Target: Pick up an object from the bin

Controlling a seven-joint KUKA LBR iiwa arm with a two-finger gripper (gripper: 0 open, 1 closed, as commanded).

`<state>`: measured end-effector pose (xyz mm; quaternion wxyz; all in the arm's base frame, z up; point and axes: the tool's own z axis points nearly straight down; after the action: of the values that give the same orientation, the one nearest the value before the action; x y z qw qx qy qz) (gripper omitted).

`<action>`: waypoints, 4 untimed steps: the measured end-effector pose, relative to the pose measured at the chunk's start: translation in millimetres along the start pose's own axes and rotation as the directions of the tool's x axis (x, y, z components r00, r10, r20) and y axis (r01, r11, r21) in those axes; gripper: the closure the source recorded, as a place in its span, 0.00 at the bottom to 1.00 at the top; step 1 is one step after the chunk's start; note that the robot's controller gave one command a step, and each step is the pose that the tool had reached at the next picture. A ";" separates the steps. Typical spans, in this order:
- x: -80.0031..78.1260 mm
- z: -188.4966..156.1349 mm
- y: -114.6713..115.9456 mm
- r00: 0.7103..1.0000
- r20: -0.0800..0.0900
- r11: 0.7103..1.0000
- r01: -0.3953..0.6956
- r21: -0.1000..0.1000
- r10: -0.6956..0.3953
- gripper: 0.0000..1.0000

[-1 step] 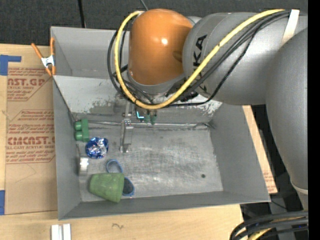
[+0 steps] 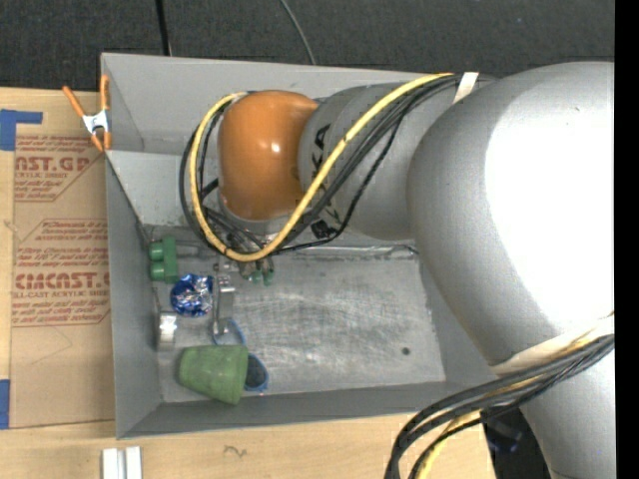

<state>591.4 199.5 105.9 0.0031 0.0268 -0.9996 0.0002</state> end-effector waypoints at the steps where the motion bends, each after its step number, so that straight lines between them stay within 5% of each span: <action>1: 35.3 36.4 45.5 0.994 0.010 0.994 -0.106 -0.004 0.106 0.00; 2: 23.1 30.5 2.9 0.976 0.008 0.976 -0.219 -0.002 0.219 0.00; 3: 39.9 34.9 32.2 0.980 0.013 0.980 -0.199 -0.005 0.199 0.00; 4: 38.5 33.2 32.0 0.979 0.015 0.980 -0.201 -0.008 0.201 1.00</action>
Offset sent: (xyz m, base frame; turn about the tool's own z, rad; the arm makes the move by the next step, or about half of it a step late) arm -0.0375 0.0407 -0.0359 0.1091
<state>551.1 229.4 73.0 -0.0046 -0.0744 -0.9972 -0.0030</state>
